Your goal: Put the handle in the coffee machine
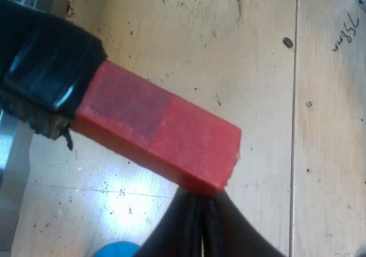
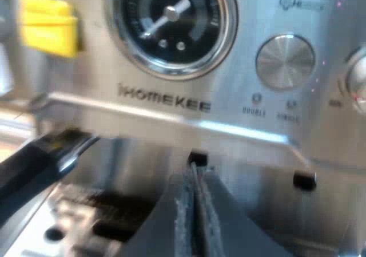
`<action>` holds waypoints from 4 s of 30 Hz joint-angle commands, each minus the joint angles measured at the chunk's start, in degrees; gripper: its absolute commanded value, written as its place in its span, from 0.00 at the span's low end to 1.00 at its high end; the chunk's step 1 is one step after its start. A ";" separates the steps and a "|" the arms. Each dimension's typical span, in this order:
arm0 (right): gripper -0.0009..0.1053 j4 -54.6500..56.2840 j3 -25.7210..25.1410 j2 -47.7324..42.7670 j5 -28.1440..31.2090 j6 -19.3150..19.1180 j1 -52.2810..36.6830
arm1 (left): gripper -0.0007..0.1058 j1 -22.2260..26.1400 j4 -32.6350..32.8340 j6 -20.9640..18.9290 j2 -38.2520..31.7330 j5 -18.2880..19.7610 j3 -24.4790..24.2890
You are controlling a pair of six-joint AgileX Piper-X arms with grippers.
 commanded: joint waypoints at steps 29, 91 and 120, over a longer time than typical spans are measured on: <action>0.59 34.28 -4.86 -21.49 -13.13 13.66 11.59 | 0.01 -14.07 -12.14 -9.71 -2.51 -2.15 -1.96; 0.59 67.52 -10.70 -45.78 -53.95 -2.84 -70.47 | 0.79 11.86 -20.35 -51.98 -49.73 -21.93 -7.74; 0.59 79.21 -4.04 -76.72 -56.47 -5.76 -70.31 | 0.79 11.00 -6.62 -51.49 -83.69 -22.76 13.55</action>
